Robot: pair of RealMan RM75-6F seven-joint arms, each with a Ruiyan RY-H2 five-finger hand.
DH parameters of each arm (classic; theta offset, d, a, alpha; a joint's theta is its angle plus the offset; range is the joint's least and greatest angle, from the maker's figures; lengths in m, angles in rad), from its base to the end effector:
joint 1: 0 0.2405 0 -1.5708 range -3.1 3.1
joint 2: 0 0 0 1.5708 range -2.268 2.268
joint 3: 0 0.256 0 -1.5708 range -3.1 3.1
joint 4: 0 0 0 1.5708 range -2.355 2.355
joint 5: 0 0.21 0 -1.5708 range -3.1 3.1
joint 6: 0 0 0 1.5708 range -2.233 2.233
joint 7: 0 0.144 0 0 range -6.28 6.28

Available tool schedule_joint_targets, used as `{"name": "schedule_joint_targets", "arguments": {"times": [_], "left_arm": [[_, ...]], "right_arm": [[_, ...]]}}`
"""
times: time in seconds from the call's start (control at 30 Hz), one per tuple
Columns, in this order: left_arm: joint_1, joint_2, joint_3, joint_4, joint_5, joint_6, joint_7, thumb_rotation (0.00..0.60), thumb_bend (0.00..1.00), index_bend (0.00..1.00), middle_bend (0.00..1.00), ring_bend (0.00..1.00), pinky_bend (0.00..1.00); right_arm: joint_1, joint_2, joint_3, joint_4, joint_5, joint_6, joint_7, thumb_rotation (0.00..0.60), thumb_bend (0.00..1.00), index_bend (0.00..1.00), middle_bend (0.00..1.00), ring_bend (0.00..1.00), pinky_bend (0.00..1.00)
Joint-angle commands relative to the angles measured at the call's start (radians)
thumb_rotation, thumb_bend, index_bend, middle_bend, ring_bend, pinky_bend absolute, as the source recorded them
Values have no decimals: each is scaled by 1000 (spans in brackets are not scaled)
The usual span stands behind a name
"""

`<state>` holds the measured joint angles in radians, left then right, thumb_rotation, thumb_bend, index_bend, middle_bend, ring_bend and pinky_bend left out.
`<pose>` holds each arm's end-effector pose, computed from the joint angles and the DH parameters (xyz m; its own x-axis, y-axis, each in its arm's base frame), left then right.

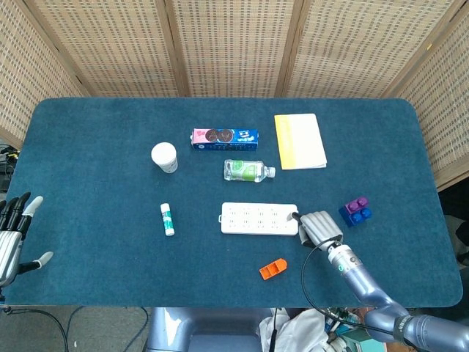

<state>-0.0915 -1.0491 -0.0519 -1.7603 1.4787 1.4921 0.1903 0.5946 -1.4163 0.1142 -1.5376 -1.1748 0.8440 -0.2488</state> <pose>-0.2874 0.1812 0.1698 0.4942 -0.0027 0.8694 0.8694 -0.0040 -0.4942 -0.2142 -0.3058 0.0005 0.4414 -0.4284 0.7885 -0.8919 -0.3061 0.3329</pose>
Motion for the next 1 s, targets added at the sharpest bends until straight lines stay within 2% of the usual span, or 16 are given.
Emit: {"name": "schedule_joint_targets", "arguments": {"times": [0.03, 0.6, 1.0], "left_arm": [[0, 0, 0, 0, 0, 0, 1, 600, 0, 0, 0, 0, 0], [1, 5, 0, -1, 0, 4, -8, 600, 0, 0, 0, 0, 0], [6, 8, 4, -2, 12, 12, -16, 600, 0, 0, 0, 0, 0]], "right_arm": [[6, -6, -3, 1, 7, 1, -10, 600, 853, 263, 810, 905, 1000], [43, -23, -12, 2, 90, -6, -80, 600, 853, 263, 810, 905, 1000], [56, -34, -28, -2, 111, 1, -105, 600, 852, 263, 810, 905, 1000]]}}
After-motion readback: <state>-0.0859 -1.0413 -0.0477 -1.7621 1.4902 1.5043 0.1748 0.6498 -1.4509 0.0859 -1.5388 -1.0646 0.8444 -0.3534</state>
